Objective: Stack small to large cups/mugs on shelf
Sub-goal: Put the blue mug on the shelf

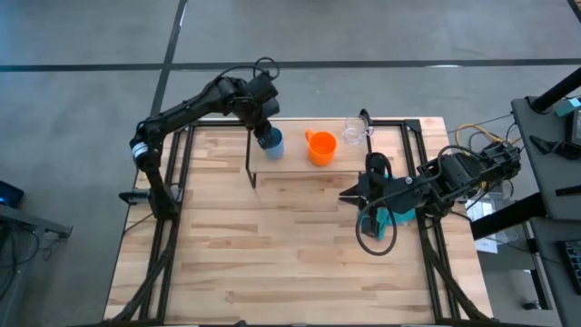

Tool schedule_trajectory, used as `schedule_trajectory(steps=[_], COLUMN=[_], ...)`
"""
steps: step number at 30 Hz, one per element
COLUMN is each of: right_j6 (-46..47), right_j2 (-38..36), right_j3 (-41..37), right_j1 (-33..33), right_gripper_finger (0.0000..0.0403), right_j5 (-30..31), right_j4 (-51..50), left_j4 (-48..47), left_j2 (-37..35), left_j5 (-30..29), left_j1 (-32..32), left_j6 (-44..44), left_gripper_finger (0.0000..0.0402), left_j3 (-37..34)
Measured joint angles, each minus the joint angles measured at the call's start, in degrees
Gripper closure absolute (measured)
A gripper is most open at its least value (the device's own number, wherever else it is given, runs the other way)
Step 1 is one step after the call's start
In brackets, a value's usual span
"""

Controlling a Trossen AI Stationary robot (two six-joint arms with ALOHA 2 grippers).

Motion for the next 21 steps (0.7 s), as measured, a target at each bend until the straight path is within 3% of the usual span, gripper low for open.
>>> schedule_trajectory(steps=[21], right_j6=[-0.02], right_j2=[0.00], right_j3=[-0.02], right_j1=[0.01], right_gripper_finger=[0.0365], right_j5=[-0.07], right_j4=[0.00], left_j4=[2.49], left_j2=[0.00], left_j5=[2.35], left_j1=[-0.24], left_j6=[1.09], left_gripper_finger=[0.0327], left_j3=[2.44])
